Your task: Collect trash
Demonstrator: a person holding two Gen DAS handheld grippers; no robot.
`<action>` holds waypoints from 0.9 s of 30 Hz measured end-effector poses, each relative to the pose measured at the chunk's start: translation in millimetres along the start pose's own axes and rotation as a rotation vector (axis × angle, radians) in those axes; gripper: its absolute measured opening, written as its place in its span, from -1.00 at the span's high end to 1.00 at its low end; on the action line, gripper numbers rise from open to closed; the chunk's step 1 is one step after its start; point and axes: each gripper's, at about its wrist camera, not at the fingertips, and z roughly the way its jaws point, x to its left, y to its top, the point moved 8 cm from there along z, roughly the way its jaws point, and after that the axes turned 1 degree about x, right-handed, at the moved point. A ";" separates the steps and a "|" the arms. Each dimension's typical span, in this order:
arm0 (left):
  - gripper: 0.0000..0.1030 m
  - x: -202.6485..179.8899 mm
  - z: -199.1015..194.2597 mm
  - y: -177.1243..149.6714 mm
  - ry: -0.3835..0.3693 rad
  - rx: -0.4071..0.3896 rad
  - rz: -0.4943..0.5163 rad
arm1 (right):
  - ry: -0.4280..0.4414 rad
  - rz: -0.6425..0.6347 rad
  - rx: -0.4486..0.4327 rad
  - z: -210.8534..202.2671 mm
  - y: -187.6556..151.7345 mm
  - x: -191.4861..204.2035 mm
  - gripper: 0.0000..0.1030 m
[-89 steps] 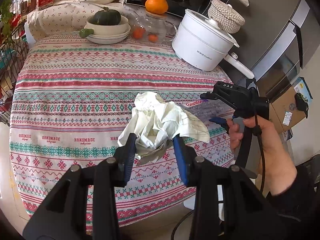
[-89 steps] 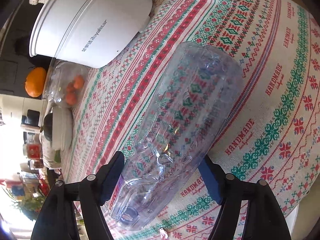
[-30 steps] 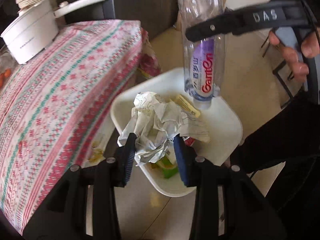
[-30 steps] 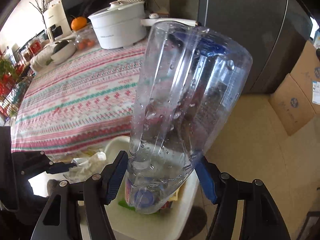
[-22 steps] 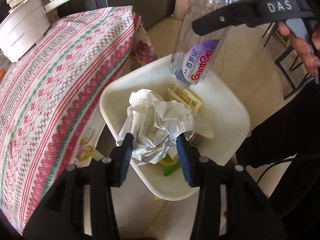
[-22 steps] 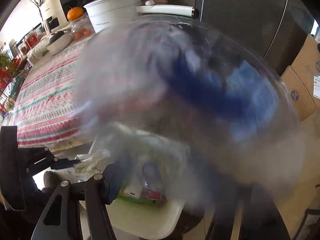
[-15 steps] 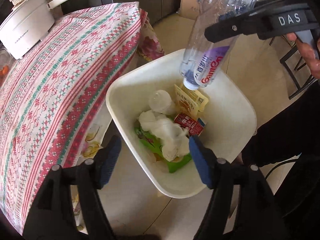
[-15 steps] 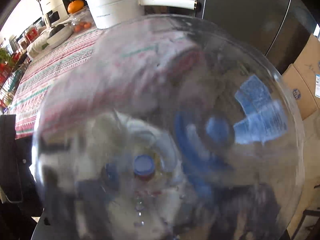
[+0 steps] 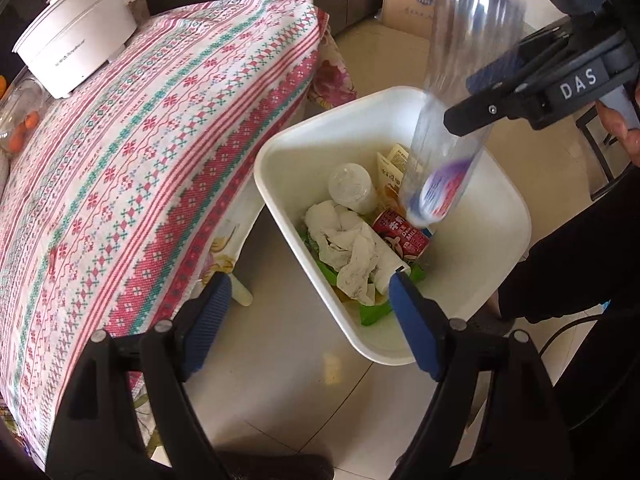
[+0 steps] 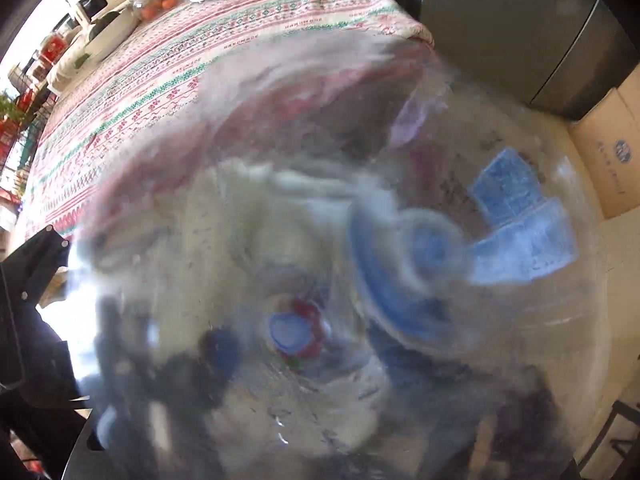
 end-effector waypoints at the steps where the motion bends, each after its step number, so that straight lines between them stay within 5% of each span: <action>1: -0.60 0.3 -0.7 -0.4 0.000 -0.001 -0.002 | -0.001 0.001 -0.007 -1.3 -0.1 -4.0 -0.46; 14: -0.67 7.0 -19.4 -2.4 0.059 -0.033 -0.034 | -0.014 0.012 -0.056 -16.2 6.4 -3.3 -0.50; 18: -0.97 13.9 -38.8 -5.2 0.112 -0.074 -0.094 | -0.020 0.027 -0.142 -35.9 6.2 -3.8 -0.50; 27: -0.99 30.2 -90.5 -33.6 0.250 -0.148 -0.313 | -0.044 0.055 -0.385 -96.5 -6.6 13.3 -0.80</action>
